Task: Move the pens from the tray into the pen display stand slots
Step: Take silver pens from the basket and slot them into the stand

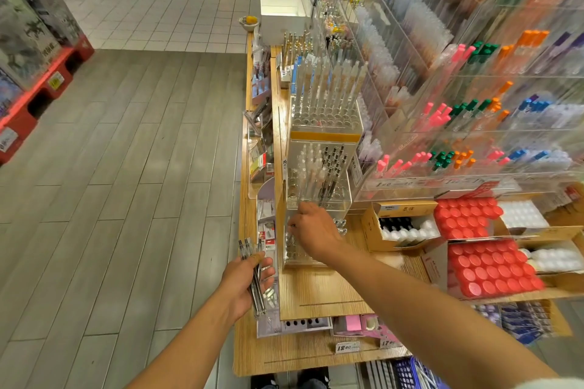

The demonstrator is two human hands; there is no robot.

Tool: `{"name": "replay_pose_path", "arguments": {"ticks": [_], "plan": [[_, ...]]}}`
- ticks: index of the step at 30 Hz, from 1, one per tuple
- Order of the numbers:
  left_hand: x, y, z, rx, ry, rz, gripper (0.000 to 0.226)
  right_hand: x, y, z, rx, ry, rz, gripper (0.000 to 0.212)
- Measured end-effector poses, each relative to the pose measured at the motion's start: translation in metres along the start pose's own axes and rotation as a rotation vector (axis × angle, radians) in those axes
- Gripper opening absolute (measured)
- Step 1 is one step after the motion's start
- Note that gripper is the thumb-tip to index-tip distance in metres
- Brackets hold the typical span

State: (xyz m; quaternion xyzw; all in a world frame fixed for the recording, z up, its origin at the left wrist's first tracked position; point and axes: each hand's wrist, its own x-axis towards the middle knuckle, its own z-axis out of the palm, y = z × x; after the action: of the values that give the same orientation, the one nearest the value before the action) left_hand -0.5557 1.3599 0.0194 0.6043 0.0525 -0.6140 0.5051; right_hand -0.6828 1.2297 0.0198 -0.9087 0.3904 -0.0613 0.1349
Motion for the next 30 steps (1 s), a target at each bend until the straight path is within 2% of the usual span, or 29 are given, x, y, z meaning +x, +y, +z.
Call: {"name": "replay_pose_path", "arguments": {"ticks": [4,8,11,15,18,22,28,30], "plan": [[-0.003,-0.001,0.003,-0.011,-0.032,0.007,0.019,-0.002,0.0,0.004,-0.104,0.021,-0.029,0.013],[-0.007,0.001,0.007,0.016,-0.07,0.031,0.022,-0.012,0.012,-0.004,-0.022,0.024,-0.074,0.032],[-0.011,0.003,0.014,0.027,-0.121,0.044,0.026,-0.025,0.017,-0.019,0.239,0.009,0.01,0.027],[-0.015,0.003,0.027,0.132,-0.228,0.077,0.032,-0.046,0.018,-0.037,0.768,-0.061,0.206,0.023],[-0.021,0.0,0.042,0.21,-0.317,0.084,0.034,-0.061,0.017,-0.04,0.945,-0.167,0.27,0.025],[-0.025,-0.004,0.057,0.25,-0.395,0.071,0.037,-0.076,0.019,-0.039,1.209,-0.107,0.372,0.015],[-0.025,-0.013,0.07,0.396,-0.475,0.063,0.036,-0.087,0.032,-0.046,1.235,-0.104,0.406,0.008],[-0.023,-0.016,0.072,0.399,-0.483,0.048,0.034,-0.089,0.036,-0.047,1.162,-0.08,0.422,0.006]]}}
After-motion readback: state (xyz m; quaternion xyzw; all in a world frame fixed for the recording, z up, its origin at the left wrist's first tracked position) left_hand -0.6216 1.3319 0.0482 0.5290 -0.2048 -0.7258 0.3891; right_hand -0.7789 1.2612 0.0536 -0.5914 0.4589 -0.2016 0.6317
